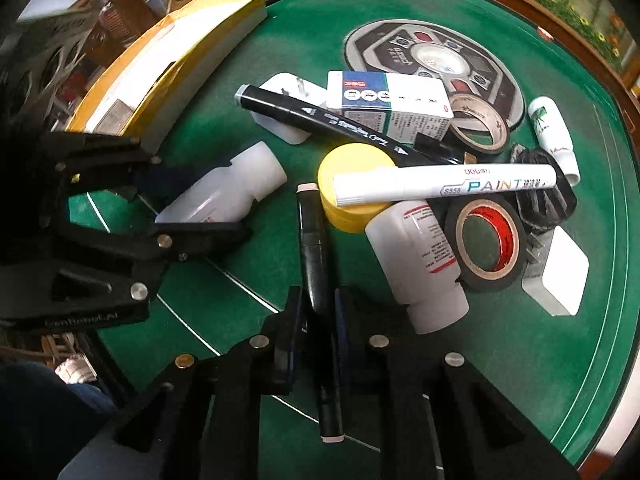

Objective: Organize rigid objects
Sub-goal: 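Grasp a white plastic bottle with the left gripper while the right grasps another black marker, then carry the bottle and marker to the white tray and open both grippers there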

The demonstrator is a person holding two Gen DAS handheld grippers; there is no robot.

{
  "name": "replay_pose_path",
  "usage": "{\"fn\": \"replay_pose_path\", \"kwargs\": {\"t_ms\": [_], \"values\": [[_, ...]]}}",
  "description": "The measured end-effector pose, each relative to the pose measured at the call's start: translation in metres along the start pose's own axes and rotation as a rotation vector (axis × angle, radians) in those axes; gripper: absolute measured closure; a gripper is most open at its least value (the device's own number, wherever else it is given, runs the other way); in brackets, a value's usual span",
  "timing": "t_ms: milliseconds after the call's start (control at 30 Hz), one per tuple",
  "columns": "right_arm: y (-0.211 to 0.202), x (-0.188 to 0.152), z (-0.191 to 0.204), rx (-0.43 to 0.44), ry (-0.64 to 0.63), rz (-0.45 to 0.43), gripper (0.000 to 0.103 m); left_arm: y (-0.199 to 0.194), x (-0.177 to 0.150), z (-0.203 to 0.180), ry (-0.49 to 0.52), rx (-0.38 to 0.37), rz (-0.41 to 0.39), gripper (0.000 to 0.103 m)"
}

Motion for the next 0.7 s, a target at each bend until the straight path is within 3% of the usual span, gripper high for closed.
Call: {"fn": "replay_pose_path", "kwargs": {"t_ms": [100,200,400,467,700], "values": [[0.000,0.000,0.005,-0.056,-0.018,-0.009,0.087,0.000,-0.001,0.000,-0.004,0.005,-0.004,0.065],[0.003,0.003,0.007,-0.038,0.000,-0.017,0.079,0.000,-0.002,0.000,-0.011,0.007,-0.014,0.065],[0.003,0.005,0.006,-0.040,0.038,-0.030,0.080,0.002,-0.003,-0.008,0.021,0.068,-0.016,0.065],[0.002,0.004,0.004,-0.051,0.050,-0.029,0.087,0.002,-0.003,-0.008,0.013,0.083,-0.027,0.065],[-0.007,-0.001,0.001,0.001,0.103,-0.061,0.087,-0.002,-0.012,-0.012,0.014,0.065,-0.054,0.066]]}}
Point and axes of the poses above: each gripper's, at about its wrist camera, not at the fingertips, and y roughly the way its jaws point, z to its left, x to its top, the point moved 6 cm from there along y, roughly the way its jaws point, and after that the axes turned 12 degrees about z, right-handed, at the moved point
